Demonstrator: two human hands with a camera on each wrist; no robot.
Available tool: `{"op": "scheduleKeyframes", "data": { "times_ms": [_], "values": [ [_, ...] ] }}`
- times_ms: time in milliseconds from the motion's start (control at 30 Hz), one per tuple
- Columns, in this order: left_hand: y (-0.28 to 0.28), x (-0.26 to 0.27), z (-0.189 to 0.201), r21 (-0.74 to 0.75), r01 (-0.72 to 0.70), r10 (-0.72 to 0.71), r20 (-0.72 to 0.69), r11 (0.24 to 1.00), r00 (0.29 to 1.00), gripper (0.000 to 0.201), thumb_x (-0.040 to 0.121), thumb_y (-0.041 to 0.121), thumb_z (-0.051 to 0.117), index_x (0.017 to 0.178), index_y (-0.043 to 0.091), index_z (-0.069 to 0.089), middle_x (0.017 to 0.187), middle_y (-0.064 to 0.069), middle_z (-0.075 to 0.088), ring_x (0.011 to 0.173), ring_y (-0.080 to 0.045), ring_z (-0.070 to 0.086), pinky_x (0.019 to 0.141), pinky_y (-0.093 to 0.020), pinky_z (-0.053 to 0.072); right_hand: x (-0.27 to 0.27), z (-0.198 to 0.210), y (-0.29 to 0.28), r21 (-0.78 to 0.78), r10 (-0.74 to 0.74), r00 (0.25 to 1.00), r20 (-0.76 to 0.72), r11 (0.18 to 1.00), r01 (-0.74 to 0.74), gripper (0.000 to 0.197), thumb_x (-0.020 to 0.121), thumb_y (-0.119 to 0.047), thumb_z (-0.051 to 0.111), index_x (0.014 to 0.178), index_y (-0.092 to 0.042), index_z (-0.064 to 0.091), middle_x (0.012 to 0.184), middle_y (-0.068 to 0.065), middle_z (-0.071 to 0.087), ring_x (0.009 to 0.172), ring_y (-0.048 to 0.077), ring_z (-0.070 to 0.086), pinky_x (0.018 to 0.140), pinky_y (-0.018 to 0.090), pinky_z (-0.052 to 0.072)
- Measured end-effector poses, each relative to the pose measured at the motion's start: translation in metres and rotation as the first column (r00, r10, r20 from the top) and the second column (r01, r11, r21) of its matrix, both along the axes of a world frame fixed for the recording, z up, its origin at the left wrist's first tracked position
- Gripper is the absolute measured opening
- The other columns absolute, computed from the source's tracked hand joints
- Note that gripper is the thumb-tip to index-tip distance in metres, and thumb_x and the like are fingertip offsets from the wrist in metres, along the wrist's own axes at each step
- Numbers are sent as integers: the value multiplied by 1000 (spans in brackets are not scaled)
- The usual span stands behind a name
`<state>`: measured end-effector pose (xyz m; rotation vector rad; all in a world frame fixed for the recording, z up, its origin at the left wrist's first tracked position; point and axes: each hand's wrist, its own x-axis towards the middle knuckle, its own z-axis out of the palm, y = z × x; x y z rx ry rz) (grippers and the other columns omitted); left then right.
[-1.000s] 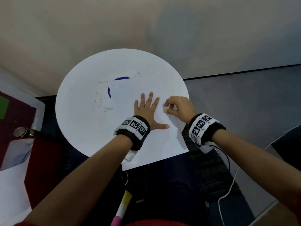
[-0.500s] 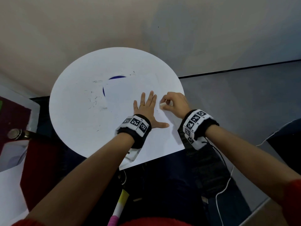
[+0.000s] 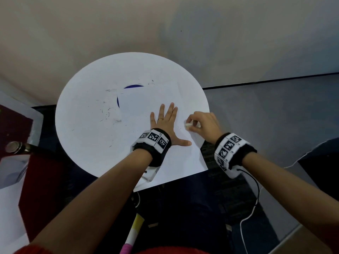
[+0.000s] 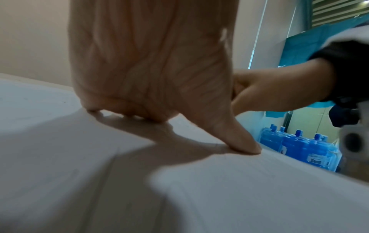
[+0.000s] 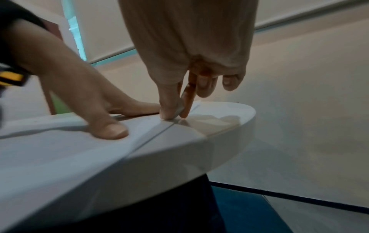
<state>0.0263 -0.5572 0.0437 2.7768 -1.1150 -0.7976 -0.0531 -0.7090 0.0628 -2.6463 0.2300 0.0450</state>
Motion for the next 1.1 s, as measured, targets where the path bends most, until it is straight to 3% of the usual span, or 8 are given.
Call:
{"op": "scheduleKeyframes", "data": {
  "times_ms": [267, 467, 567, 767, 900, 967, 1033, 1100],
  "values": [
    [0, 0, 1, -9, 1, -2, -17, 1000, 1000, 134, 62, 87, 54, 150, 20, -21, 155, 6, -32, 142, -24, -31, 112, -54, -14, 30, 5, 1, -12, -7, 1000, 18, 1000, 7, 6, 80, -25, 66, 82, -20, 69, 74, -8, 57, 70, 12, 56, 82, 44, 44],
    [1, 0, 0, -12, 7, -7, -1, 1000, 1000, 133, 63, 86, 54, 150, 19, -21, 155, 5, -31, 142, -25, -31, 112, -54, -15, -27, -2, -6, -83, 113, 992, -64, 990, -118, 9, 81, -31, 69, 82, -23, 65, 77, -10, 58, 70, 8, 53, 76, 34, 34],
    [1, 0, 0, -22, 8, -8, 5, 1000, 1000, 133, 63, 86, 54, 150, 18, -21, 155, 4, -31, 142, -25, -30, 112, -55, -15, -17, 2, -6, -70, 133, 989, -68, 988, -138, 9, 81, -31, 68, 80, -23, 66, 77, -8, 60, 70, 8, 52, 75, 33, 31],
    [1, -1, 0, -33, 1, -2, -12, 999, 1000, 136, 59, 88, 54, 150, 19, -20, 155, 5, -31, 142, -24, -31, 112, -54, -15, 30, 0, 5, 17, 76, 997, -16, 997, -75, 7, 80, -27, 66, 81, -20, 68, 78, -5, 61, 74, 14, 58, 80, 39, 42],
    [5, -4, 1, -72, -19, 19, -7, 997, 1000, 138, 59, 88, 53, 151, 14, -18, 157, 2, -28, 143, -23, -27, 113, -53, -13, 42, -1, 2, 290, -64, 991, 115, 957, 28, 13, 90, -19, 59, 88, -6, 59, 82, 4, 59, 69, 10, 49, 66, 25, 38],
    [6, -12, 1, -62, -38, 38, 4, 997, 999, 133, 66, 86, 50, 150, 8, -18, 157, -4, -27, 145, -24, -24, 115, -50, -10, 50, -1, 1, 410, -115, 985, 128, 911, 53, 13, 96, -19, 49, 94, -6, 51, 94, 7, 63, 77, 11, 54, 67, 21, 40],
    [7, -24, 1, -35, -33, 36, 76, 999, 996, 118, 79, 80, 40, 149, 4, -19, 157, -10, -25, 145, -26, -21, 116, -45, -9, 54, -6, 5, 470, -64, 995, 80, 882, 19, 13, 100, -24, 41, 98, -11, 44, 112, 5, 63, 100, 12, 59, 78, 18, 45],
    [6, -39, 1, -23, 53, -47, 201, 998, 978, 92, 94, 65, 26, 150, 6, -15, 158, -11, -20, 145, -28, -20, 116, -44, -10, 56, -11, 9, 490, 0, 999, 38, 871, -19, 17, 101, -28, 35, 99, -12, 40, 117, 10, 63, 115, 12, 57, 87, 27, 49]
  ]
}}
